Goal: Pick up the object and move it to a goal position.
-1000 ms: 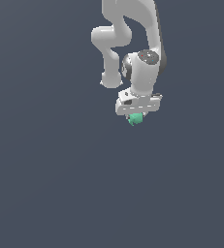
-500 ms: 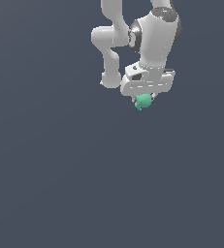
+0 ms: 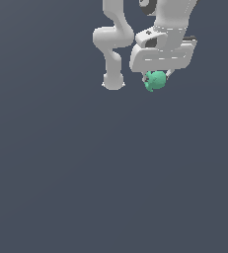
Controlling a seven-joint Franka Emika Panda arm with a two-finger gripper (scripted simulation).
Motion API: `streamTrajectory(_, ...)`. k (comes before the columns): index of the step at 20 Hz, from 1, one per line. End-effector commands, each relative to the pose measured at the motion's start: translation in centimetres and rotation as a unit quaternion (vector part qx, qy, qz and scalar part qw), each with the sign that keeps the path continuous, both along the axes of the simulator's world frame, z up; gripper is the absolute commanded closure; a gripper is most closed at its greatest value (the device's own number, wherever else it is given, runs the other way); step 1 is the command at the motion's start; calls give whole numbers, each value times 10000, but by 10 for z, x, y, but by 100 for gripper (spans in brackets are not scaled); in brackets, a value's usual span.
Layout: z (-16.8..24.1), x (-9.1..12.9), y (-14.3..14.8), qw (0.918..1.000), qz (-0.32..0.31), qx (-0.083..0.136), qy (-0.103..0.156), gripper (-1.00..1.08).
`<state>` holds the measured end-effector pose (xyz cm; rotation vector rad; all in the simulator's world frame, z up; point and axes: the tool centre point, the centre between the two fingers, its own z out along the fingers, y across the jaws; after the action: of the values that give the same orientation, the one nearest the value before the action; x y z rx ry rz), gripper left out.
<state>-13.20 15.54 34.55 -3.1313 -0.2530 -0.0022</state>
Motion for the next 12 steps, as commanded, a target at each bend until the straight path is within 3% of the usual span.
streamTrajectory(1, 26, -2, 4, 10000, 0, -1, 4, 108)
streamTrajectory(12, 121, -6, 22, 10000, -3, -2, 6, 108)
